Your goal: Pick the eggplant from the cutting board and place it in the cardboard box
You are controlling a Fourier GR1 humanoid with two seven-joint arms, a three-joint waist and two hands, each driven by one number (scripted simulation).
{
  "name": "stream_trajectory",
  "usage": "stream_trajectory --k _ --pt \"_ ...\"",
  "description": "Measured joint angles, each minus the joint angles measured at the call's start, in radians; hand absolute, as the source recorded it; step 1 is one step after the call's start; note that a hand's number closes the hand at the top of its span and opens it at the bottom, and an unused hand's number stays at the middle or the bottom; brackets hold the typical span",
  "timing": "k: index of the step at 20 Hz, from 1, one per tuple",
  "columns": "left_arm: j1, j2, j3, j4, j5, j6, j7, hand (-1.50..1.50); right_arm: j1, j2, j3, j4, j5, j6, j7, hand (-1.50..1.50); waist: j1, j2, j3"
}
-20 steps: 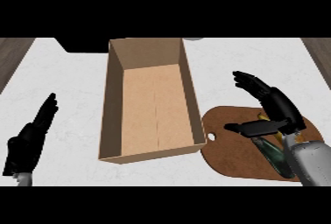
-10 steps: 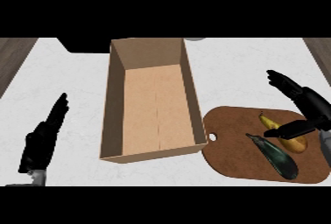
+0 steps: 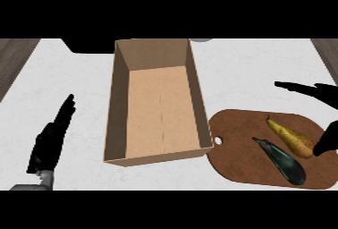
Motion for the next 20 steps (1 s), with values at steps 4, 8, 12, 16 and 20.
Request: stream_trajectory --k 4,8,12,16,20 --pt "0.008 -0.004 0.004 -0.009 -0.002 -0.002 0.008 0.00 -0.023 -0.036 0.067 -0.033 0.057 0.125 0.022 -1.50 -0.006 -0.002 0.000" --pt "0.010 -0.003 0.025 0.010 0.005 -0.021 -0.009 0.00 -0.005 0.001 0.096 -0.101 0.091 0.181 0.115 -1.50 -0.016 -0.004 0.001" --pt "0.000 -0.009 0.044 0.030 -0.010 -0.028 -0.012 0.00 0.027 0.043 0.083 -0.132 0.152 0.196 0.172 -1.50 -0.019 -0.004 0.001" --pt "0.000 -0.030 0.045 0.007 -0.034 -0.028 0.009 0.00 0.063 0.077 0.045 -0.166 0.208 0.214 0.206 -1.50 -0.020 -0.004 0.001" --pt "0.014 -0.042 0.054 -0.008 -0.042 -0.043 0.009 0.00 0.083 0.120 0.030 -0.170 0.278 0.230 0.233 -1.50 -0.019 -0.004 0.002"
